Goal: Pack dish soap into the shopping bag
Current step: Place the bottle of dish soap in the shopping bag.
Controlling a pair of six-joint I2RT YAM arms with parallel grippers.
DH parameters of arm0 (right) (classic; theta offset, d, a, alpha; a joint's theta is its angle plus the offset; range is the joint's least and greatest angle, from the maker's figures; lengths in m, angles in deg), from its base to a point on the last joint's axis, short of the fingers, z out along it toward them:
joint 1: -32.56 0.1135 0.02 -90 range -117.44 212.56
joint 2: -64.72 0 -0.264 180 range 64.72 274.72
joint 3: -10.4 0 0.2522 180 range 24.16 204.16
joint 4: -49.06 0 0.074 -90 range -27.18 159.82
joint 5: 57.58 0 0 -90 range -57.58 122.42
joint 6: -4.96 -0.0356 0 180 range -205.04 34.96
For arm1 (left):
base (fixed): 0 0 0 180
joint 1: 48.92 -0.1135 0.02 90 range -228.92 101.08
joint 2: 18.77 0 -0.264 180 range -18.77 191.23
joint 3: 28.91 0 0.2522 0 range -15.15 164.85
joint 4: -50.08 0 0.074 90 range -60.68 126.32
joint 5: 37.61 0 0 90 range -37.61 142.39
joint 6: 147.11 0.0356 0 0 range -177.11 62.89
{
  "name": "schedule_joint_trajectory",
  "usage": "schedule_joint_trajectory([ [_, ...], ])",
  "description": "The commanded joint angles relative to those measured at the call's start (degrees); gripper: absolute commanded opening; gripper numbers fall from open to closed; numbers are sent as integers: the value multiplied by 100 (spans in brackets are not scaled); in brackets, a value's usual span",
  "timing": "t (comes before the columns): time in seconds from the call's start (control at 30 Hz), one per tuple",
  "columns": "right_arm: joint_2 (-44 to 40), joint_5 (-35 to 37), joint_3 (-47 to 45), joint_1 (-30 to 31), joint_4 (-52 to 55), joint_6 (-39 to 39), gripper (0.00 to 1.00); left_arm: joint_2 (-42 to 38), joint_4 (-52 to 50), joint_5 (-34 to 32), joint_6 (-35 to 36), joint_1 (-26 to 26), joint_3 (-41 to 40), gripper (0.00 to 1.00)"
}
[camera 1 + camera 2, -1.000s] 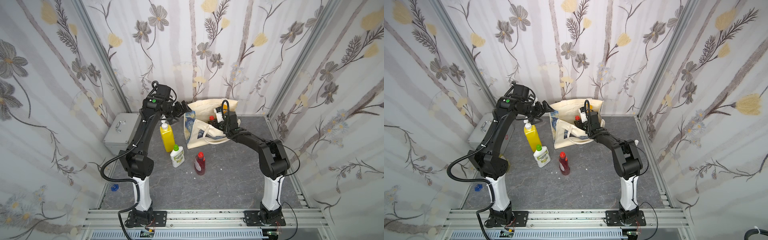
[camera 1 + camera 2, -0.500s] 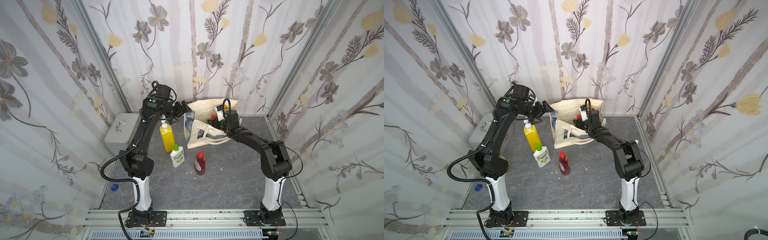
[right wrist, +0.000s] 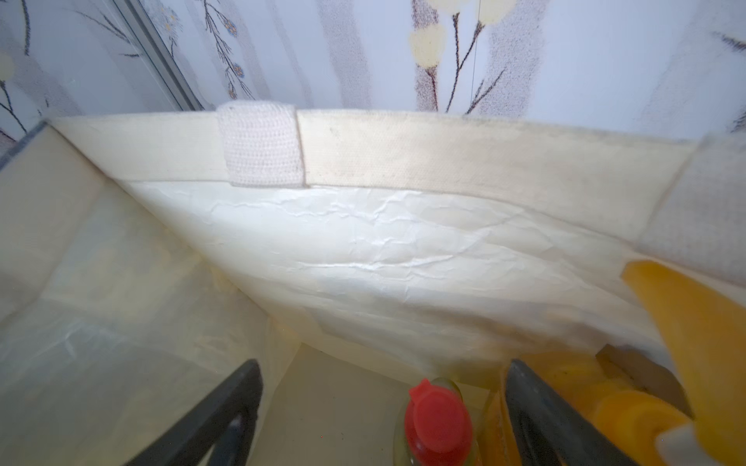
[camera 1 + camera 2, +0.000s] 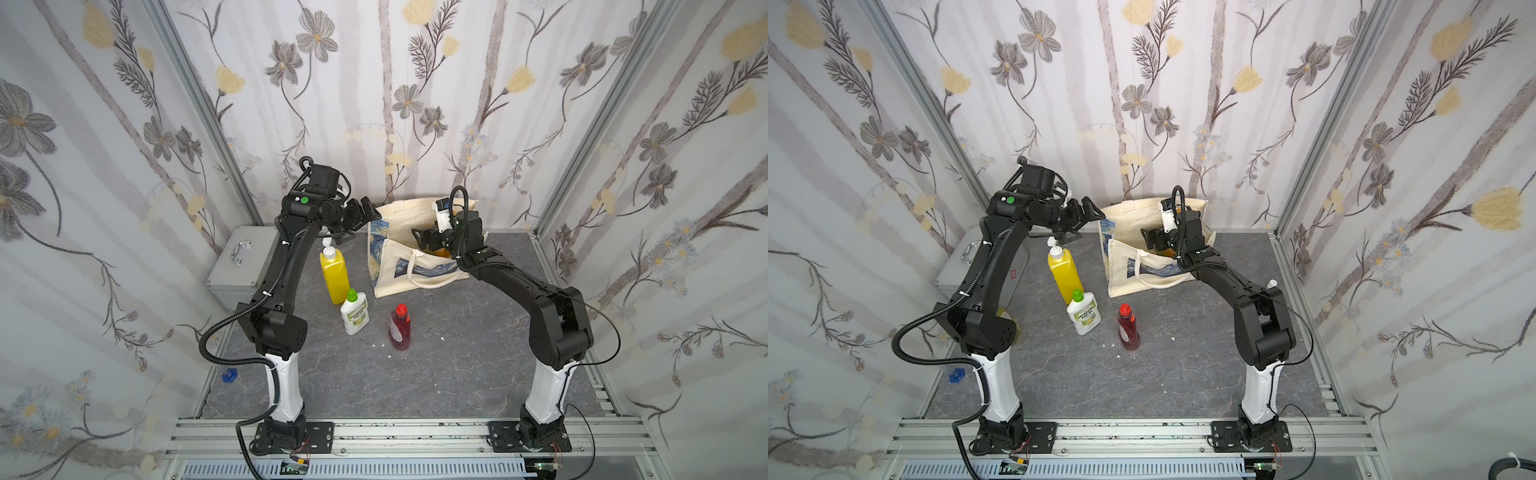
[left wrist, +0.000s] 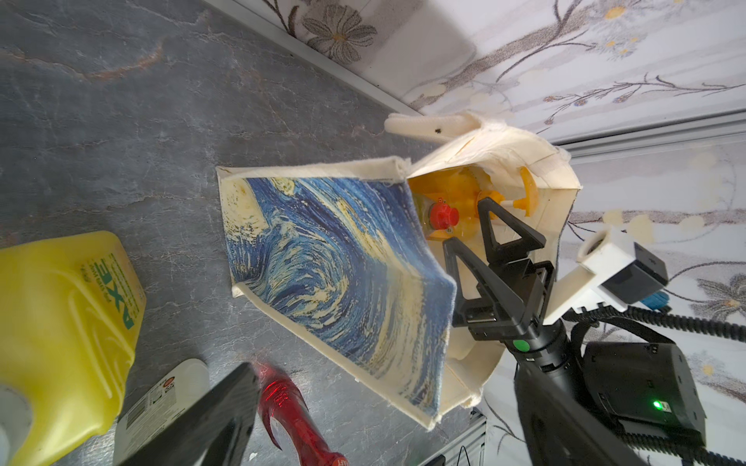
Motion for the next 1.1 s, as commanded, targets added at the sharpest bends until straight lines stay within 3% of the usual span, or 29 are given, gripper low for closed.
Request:
schedule_joint_trajectory([
  [0.0,-43,-62,213,30,248,-83,100,59,-65,-87,-24,-8,46,100],
  [0.33,-361,69,445,106,500,-259,100,-109,-305,-614,-92,5,3,100],
  [0.63,-1095,771,595,266,1647,-666,100,-541,-959,-2038,-611,44,11,100],
  [0.77,-1513,1261,632,243,2489,-985,100,-890,-1074,-2213,-601,85,-341,100],
  [1.07,-2796,2010,445,88,4217,-1131,100,-1683,-948,-1898,-625,175,-1379,100],
])
